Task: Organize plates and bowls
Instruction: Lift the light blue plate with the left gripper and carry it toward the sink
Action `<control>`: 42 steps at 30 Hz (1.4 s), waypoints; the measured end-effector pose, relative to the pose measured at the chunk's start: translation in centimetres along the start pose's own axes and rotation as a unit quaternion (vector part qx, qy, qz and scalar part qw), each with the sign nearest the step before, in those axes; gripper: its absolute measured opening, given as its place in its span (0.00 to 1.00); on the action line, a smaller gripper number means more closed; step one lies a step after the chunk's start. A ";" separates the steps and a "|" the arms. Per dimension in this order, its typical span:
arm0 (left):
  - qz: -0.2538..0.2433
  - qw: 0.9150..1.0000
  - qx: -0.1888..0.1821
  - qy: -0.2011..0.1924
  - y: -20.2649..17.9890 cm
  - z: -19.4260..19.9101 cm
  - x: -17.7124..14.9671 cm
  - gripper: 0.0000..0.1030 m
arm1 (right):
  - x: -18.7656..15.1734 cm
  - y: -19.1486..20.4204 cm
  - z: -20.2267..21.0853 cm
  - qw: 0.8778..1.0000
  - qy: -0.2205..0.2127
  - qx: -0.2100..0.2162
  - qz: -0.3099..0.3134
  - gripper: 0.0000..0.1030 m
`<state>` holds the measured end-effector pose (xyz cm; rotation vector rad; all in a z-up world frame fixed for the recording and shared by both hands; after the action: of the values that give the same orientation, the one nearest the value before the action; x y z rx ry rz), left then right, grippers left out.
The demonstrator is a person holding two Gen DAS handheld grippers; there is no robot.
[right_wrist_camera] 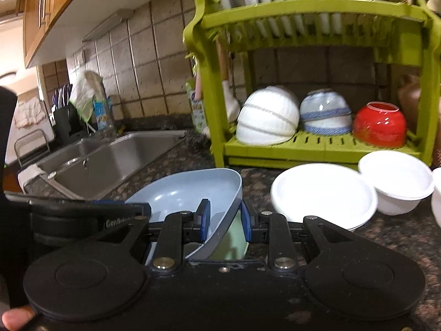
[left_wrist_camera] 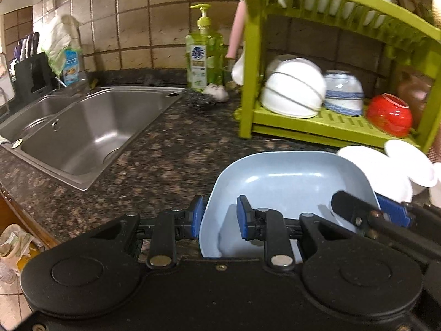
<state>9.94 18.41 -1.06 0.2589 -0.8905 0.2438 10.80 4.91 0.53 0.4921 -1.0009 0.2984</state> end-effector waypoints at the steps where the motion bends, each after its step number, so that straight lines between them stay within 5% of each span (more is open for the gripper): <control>1: 0.000 1.000 0.003 0.001 0.1 -0.3 0.0 0.33 | -0.1 0.0 -0.4 1.000 0.005 0.000 0.000 0.26; 16: -0.031 0.999 0.016 0.030 -1.5 -3.6 -0.8 0.33 | -1.8 -1.6 -4.5 0.997 0.064 -0.027 -0.029 0.27; 42: -0.020 0.999 0.013 0.042 -0.5 -3.5 -0.7 0.34 | -2.8 -0.8 -4.9 0.996 0.086 -0.017 -0.010 0.28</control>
<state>12.20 18.97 -3.79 0.2888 -0.7979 0.2276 13.25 6.78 -4.25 0.4384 -0.8313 0.3005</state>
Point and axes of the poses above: each gripper's, at about its wrist camera, not at the fingertips, and z roughly against the way its jaws point, y to its left, x to its top, the point moved 4 cm from there along -z, roughly the way its jaws point, and after that the axes turned 13 degrees about x, right-handed, at the moved point
